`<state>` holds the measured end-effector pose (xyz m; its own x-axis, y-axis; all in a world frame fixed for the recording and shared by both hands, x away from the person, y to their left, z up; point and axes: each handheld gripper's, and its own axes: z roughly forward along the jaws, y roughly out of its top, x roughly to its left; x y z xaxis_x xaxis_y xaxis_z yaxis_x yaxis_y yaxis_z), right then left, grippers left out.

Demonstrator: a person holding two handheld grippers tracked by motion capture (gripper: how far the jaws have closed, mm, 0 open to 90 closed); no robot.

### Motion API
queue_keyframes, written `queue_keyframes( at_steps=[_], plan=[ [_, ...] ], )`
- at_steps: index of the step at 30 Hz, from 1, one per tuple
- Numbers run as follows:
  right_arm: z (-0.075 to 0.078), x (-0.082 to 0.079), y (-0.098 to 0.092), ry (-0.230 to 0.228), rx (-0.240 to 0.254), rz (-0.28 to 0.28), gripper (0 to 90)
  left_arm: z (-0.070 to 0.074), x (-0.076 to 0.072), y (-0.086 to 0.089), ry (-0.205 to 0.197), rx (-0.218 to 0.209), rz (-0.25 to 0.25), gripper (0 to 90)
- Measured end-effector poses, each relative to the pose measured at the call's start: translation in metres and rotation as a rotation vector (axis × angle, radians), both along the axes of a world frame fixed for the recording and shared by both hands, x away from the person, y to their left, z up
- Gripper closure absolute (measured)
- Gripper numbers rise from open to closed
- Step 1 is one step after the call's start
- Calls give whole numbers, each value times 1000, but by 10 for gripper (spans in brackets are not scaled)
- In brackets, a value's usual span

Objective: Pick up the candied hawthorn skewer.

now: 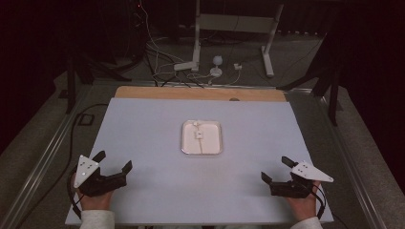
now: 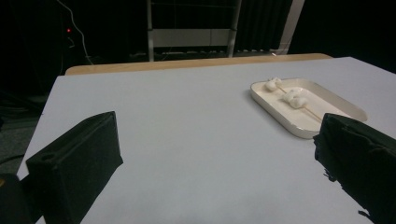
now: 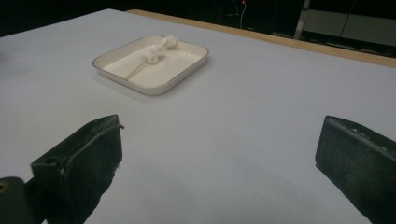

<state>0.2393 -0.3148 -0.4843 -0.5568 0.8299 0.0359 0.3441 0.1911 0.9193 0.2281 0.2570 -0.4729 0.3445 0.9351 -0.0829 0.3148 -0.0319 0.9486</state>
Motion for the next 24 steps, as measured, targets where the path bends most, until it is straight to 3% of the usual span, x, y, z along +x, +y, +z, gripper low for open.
queue_keyframes(
  at_steps=[11,13,17,24],
  plan=[
    [0,-1,2,-9,-11,-2,6,-1,0,-2,13,6,7,11],
    [0,-1,2,-13,-12,-6,6,-1,2,-2,40,12,30,12],
    [0,0,3,-16,-18,-10,6,1,5,-1,54,-4,30,12],
    [0,-1,6,-23,-23,-12,6,9,12,-2,35,-38,8,12]
  ],
)
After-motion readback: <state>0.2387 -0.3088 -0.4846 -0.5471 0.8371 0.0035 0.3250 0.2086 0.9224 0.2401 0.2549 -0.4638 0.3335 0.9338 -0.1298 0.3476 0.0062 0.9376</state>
